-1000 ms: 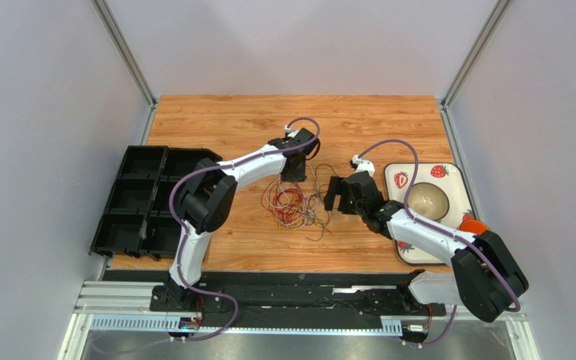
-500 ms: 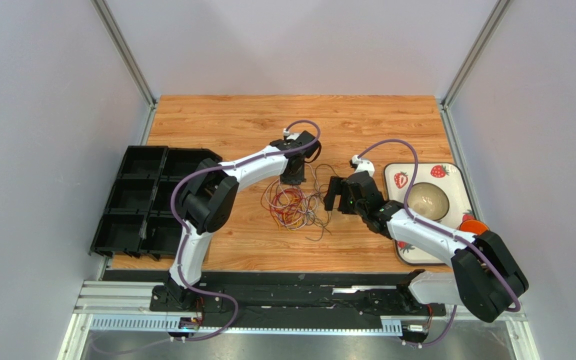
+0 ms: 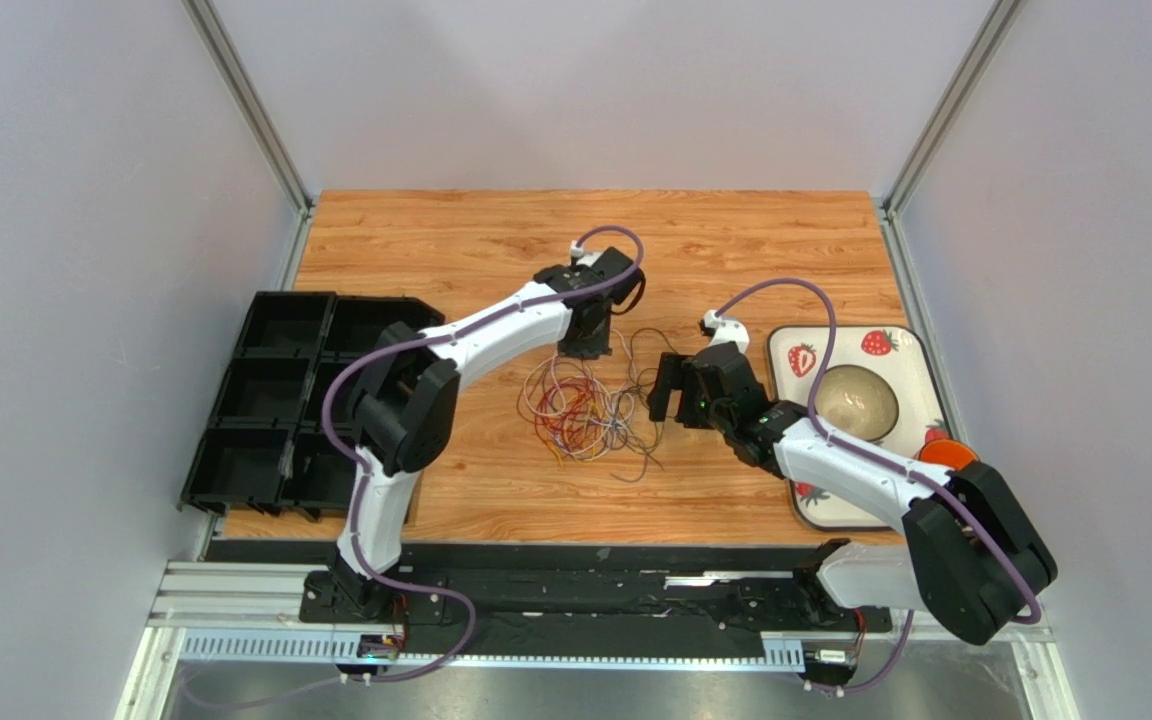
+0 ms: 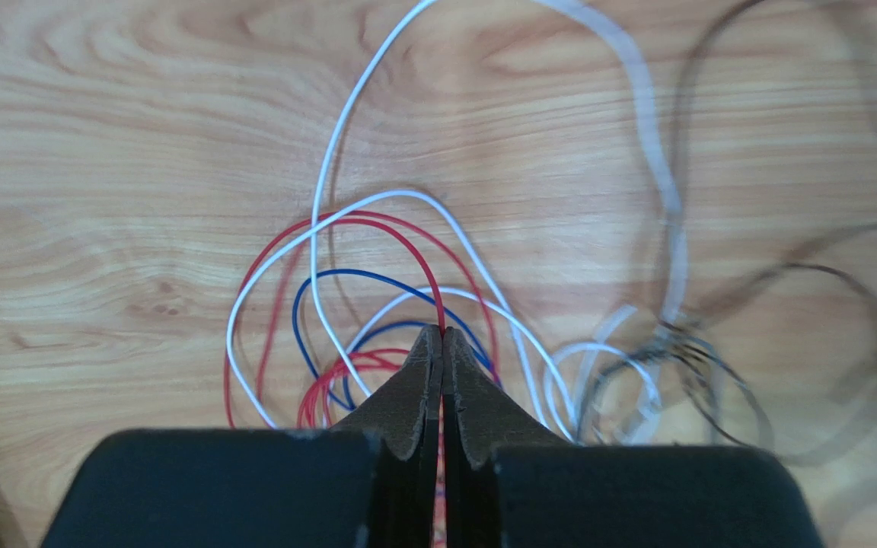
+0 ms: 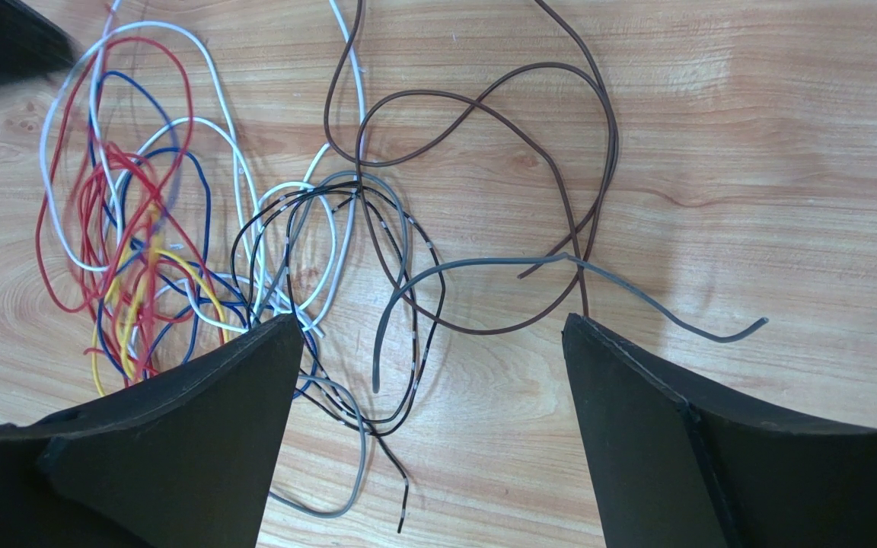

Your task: Untangle the cables

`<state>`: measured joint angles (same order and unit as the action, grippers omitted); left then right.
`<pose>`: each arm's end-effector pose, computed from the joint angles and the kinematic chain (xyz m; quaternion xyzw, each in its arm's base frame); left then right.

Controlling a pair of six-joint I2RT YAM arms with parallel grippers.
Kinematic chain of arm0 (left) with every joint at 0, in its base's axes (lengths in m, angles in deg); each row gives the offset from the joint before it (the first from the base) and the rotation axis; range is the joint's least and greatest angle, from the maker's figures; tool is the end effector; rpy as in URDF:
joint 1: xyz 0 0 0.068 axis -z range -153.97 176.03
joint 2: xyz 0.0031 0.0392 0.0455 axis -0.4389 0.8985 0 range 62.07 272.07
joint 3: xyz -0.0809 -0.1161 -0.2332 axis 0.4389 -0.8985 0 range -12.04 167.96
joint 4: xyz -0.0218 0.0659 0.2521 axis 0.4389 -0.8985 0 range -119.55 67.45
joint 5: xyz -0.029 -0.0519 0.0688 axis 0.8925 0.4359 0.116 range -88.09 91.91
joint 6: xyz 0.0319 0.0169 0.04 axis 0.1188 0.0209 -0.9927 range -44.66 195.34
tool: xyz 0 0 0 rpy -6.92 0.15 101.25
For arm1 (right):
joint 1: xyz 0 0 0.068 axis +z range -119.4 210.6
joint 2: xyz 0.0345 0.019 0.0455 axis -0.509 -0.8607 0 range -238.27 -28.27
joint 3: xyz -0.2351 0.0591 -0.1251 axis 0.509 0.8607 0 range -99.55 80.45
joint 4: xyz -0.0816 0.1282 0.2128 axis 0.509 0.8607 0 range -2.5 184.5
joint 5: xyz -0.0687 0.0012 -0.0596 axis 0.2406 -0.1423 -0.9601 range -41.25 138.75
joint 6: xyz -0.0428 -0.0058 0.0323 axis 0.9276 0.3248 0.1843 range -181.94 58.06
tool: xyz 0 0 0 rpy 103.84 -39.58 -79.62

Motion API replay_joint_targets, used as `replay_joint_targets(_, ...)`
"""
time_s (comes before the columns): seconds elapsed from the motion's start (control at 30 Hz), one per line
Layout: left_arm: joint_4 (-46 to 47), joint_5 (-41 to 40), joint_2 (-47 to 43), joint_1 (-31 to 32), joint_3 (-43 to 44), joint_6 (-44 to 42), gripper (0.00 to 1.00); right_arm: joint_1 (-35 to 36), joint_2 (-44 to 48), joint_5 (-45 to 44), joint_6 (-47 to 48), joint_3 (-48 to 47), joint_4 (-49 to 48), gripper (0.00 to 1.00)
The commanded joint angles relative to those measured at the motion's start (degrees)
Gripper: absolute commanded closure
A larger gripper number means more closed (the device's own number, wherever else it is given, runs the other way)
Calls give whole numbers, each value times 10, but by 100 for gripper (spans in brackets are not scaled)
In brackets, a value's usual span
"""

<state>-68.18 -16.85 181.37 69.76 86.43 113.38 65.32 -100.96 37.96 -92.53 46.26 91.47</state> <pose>0.3277 -0.2977 0.2140 0.0147 0.9663 -0.0111 0.2566 0.2101 0.1375 0.1864 0.0051 0.9119 0.1441 0.3843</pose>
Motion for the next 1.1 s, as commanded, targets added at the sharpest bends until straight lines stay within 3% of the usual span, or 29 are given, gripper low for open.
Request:
replay_joint_targets(0.0, 31, 36, -167, 9, 81, -101, 100, 3, 11, -1, 4, -6, -24, 11)
replay_joint_targets(0.2, 69, 71, -301, 12, 141, -190, 100, 3, 12, -5, 2, -5, -22, 10)
replay_joint_targets(0.33, 95, 93, -371, 13, 69, -205, 100, 3, 14, -6, 1, -3, -21, 10)
replay_joint_targets(0.37, 104, 109, -383, 12, 45, -197, 92, 2, 16, -7, 0, -3, -21, 10)
replay_joint_targets(0.4, 117, 120, -393, 13, 18, -191, 61, 3, 16, -8, 0, -3, -21, 10)
replay_joint_targets(0.43, 124, 145, -412, 12, -36, -185, 42, 3, 16, -8, -1, -3, -20, 10)
replay_joint_targets(0.5, 135, 168, -427, 12, -88, -162, 15, 2, 17, -6, 0, -3, -21, 10)
replay_joint_targets(0.7, 155, 189, -509, 13, -288, -97, 15, 3, 34, 7, 6, 4, -24, 10)
replay_joint_targets(0.87, 121, 106, -564, 13, -365, -62, 18, 3, 24, 6, 4, -3, -18, 10)
replay_joint_targets(1.07, 145, 79, -516, 13, -419, -26, 24, 3, 0, 9, 7, -21, -7, 10)
